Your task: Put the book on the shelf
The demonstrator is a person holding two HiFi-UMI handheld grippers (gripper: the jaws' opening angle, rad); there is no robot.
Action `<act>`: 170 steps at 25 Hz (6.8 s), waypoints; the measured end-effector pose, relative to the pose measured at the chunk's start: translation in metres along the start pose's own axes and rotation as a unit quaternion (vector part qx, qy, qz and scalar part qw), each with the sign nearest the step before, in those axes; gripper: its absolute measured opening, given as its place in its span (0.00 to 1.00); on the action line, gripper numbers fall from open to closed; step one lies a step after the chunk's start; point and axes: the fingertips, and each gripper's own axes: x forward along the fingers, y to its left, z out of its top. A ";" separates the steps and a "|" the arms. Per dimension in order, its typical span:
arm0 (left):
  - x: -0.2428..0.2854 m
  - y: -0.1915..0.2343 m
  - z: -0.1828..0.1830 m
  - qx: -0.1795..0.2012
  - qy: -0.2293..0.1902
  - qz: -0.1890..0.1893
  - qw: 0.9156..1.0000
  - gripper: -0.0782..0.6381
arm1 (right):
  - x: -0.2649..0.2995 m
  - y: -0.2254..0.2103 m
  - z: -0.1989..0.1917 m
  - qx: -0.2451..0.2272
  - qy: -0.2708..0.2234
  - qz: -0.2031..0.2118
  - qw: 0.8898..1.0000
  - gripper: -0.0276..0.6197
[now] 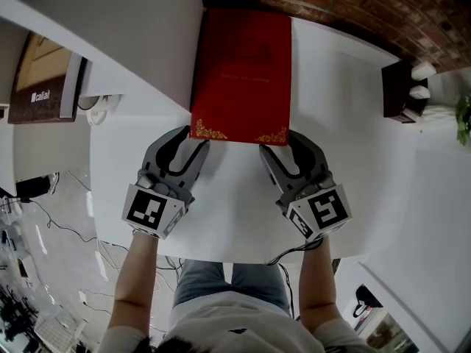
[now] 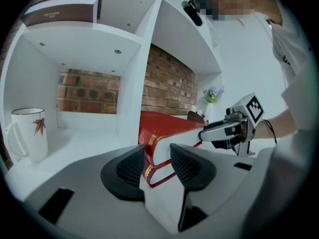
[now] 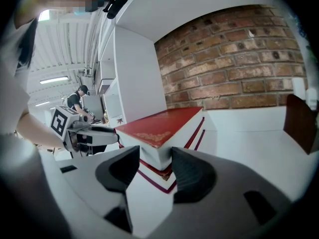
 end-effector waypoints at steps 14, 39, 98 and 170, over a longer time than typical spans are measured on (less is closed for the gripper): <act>-0.006 0.000 0.004 0.022 0.007 0.027 0.999 0.30 | -0.006 -0.001 0.008 -0.022 -0.012 -0.029 0.999 0.28; -0.036 -0.037 0.058 0.060 -0.062 0.006 0.996 0.28 | -0.061 0.018 0.051 -0.040 -0.067 -0.080 0.994 0.25; -0.248 -0.108 0.162 0.123 -0.209 -0.083 0.967 0.27 | -0.212 0.212 0.156 -0.107 -0.185 -0.203 0.956 0.24; -0.380 -0.019 0.187 0.129 -0.259 0.099 0.952 0.27 | -0.126 0.320 0.227 -0.150 -0.241 -0.035 0.958 0.24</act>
